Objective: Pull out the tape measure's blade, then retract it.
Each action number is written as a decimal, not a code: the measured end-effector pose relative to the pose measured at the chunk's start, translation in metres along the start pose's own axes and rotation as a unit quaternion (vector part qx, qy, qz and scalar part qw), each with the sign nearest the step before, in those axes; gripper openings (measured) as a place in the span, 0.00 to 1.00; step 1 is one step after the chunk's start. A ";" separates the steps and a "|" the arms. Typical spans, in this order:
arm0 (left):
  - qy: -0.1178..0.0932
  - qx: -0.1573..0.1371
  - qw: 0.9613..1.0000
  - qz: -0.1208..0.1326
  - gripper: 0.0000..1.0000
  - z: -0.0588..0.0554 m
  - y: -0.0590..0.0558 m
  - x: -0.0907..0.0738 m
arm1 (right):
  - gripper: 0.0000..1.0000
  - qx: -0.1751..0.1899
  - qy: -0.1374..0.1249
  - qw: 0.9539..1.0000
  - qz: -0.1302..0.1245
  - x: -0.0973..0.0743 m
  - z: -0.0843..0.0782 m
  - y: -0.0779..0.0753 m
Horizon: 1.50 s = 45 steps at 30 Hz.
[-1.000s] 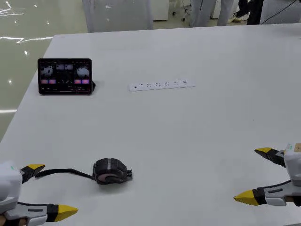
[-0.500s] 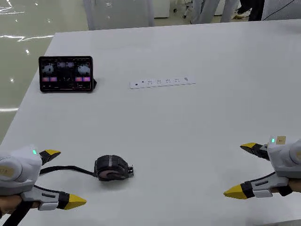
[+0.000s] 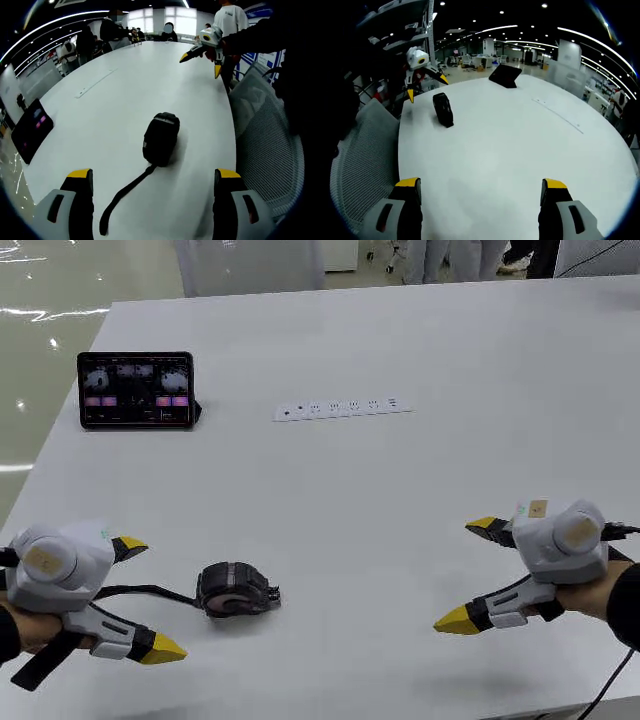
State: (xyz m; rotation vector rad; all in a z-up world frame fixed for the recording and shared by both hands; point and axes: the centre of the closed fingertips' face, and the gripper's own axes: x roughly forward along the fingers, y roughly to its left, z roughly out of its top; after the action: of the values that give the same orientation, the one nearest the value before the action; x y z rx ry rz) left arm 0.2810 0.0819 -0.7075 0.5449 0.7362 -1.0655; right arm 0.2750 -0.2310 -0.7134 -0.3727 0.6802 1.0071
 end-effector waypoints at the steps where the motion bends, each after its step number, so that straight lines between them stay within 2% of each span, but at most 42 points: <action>1: 0.005 0.005 1.000 -0.001 0.99 0.001 0.001 0.002 | 0.99 -0.001 0.001 1.000 0.004 0.005 0.002 0.001; 8: 0.033 0.035 0.999 -0.026 0.99 0.003 -0.005 0.020 | 0.99 -0.015 0.005 0.999 0.028 0.025 0.013 0.011; 12: 0.051 0.038 0.997 -0.048 0.99 0.004 -0.013 0.038 | 0.99 -0.020 0.008 0.999 0.040 0.040 0.019 0.017; 14: 0.061 0.053 0.995 -0.052 0.99 0.004 -0.014 0.046 | 0.99 -0.021 0.011 0.999 0.045 0.049 0.021 0.019; 19: 0.061 0.057 0.995 -0.057 0.99 0.011 -0.011 0.058 | 0.99 -0.027 0.014 0.998 0.056 0.066 0.027 0.026; 23: 0.067 0.071 0.993 -0.066 0.99 0.016 -0.015 0.062 | 0.99 -0.027 0.006 0.998 0.065 0.080 0.040 0.028; 27: 0.071 0.090 0.991 -0.068 0.96 0.022 -0.015 0.065 | 0.99 -0.042 0.013 0.996 0.082 0.094 0.046 0.037; 29: 0.069 0.109 0.990 -0.061 0.89 0.025 -0.012 0.066 | 0.99 -0.042 0.012 0.995 0.086 0.101 0.051 0.040; 32: 0.067 0.097 0.991 -0.068 0.83 0.029 -0.015 0.070 | 0.99 -0.045 0.012 0.995 0.088 0.111 0.058 0.044; 34: 0.074 0.106 0.989 -0.073 0.80 0.028 -0.018 0.073 | 0.94 -0.053 0.016 0.994 0.089 0.116 0.061 0.048; 37: 0.077 0.108 0.988 -0.080 0.76 0.030 -0.021 0.075 | 0.94 -0.059 0.018 0.993 0.097 0.122 0.065 0.053; 39: 0.078 0.093 0.989 -0.090 0.72 0.032 -0.024 0.077 | 0.92 -0.070 0.018 0.992 0.103 0.126 0.068 0.057; 41: 0.081 0.096 0.988 -0.093 0.66 0.033 -0.025 0.078 | 0.88 -0.090 0.021 0.990 0.108 0.129 0.070 0.060; 45: 0.086 0.103 0.987 -0.092 0.61 0.033 -0.025 0.079 | 0.78 -0.119 0.028 0.985 0.122 0.135 0.073 0.068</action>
State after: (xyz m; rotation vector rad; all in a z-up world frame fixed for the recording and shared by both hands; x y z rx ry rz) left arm 0.2898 0.0028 -0.7482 0.7648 0.8444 -1.2873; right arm 0.2895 -0.0678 -0.7496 -0.5386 0.6684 1.3207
